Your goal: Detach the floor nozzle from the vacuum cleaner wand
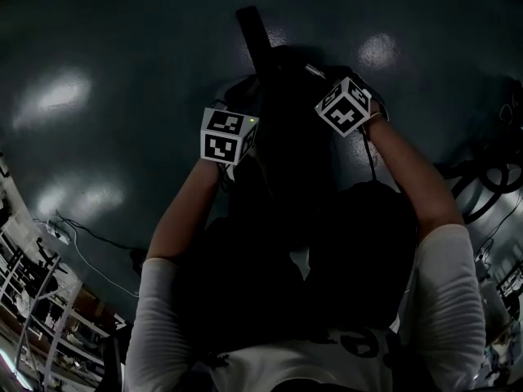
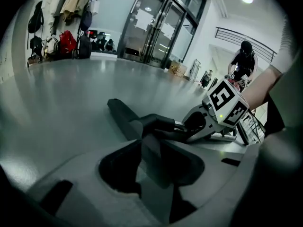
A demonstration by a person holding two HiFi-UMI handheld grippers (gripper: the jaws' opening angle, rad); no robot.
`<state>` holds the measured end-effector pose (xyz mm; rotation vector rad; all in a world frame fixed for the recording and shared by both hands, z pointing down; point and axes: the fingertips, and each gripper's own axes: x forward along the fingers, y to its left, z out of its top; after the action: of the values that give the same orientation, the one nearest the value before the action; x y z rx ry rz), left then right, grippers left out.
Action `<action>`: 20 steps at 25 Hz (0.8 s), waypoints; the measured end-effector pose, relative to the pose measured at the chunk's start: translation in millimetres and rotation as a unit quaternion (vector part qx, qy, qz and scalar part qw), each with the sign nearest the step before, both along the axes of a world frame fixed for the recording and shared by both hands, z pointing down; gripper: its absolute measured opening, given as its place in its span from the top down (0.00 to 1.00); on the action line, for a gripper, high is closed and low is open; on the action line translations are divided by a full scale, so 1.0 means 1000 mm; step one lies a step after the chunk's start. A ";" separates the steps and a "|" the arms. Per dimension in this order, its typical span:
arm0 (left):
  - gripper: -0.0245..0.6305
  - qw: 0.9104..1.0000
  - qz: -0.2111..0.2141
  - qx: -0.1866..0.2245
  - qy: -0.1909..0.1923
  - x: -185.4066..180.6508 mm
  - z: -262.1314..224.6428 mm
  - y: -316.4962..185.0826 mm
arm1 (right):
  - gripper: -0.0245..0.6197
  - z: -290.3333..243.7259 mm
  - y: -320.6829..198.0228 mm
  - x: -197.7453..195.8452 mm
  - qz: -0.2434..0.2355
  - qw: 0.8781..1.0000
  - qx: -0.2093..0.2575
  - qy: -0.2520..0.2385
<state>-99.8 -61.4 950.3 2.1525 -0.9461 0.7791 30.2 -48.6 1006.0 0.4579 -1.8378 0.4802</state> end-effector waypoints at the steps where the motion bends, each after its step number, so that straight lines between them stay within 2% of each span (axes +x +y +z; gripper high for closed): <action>1: 0.74 1.000 -0.003 -0.012 0.011 0.003 0.003 0.003 | 0.67 0.000 0.000 0.000 0.002 1.000 0.000 -0.002; 2: 0.64 0.999 -0.008 -0.023 0.023 0.005 0.007 0.005 | 0.67 -0.001 -0.001 0.001 0.003 1.000 0.002 -0.006; 5: 0.43 0.998 -0.027 -0.044 0.047 0.010 0.015 0.007 | 0.68 -0.004 -0.002 0.000 0.009 0.999 0.013 -0.028; 7: 0.32 0.997 -0.028 -0.047 0.047 0.013 0.022 0.008 | 0.68 -0.009 -0.005 0.001 0.013 0.999 0.023 -0.042; 8: 0.30 0.997 -0.026 -0.051 0.049 0.016 0.024 0.009 | 0.68 -0.014 -0.009 0.002 0.014 0.998 0.029 -0.048; 11: 0.30 0.995 -0.019 -0.066 0.076 0.028 0.023 0.005 | 0.68 -0.040 -0.017 0.003 0.020 0.996 0.053 -0.067; 14: 0.30 0.987 -0.019 -0.078 0.139 0.050 0.013 -0.010 | 0.68 -0.068 -0.018 0.002 0.019 0.994 0.072 -0.085; 16: 0.30 0.985 -0.001 -0.063 0.160 0.065 0.000 -0.020 | 0.68 -0.084 -0.018 0.004 0.018 0.992 0.085 -0.094; 19: 0.31 0.987 0.048 -0.015 0.152 0.084 -0.025 -0.026 | 0.68 -0.101 -0.019 0.011 0.026 0.988 0.100 -0.114; 20: 0.38 0.986 0.054 -0.007 0.155 0.088 -0.034 -0.026 | 0.68 -0.107 -0.020 0.013 0.031 0.986 0.103 -0.125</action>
<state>-12.3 -87.8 916.2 2.2431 -0.6659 0.4788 42.7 -68.6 899.5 0.6200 -2.1320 0.4060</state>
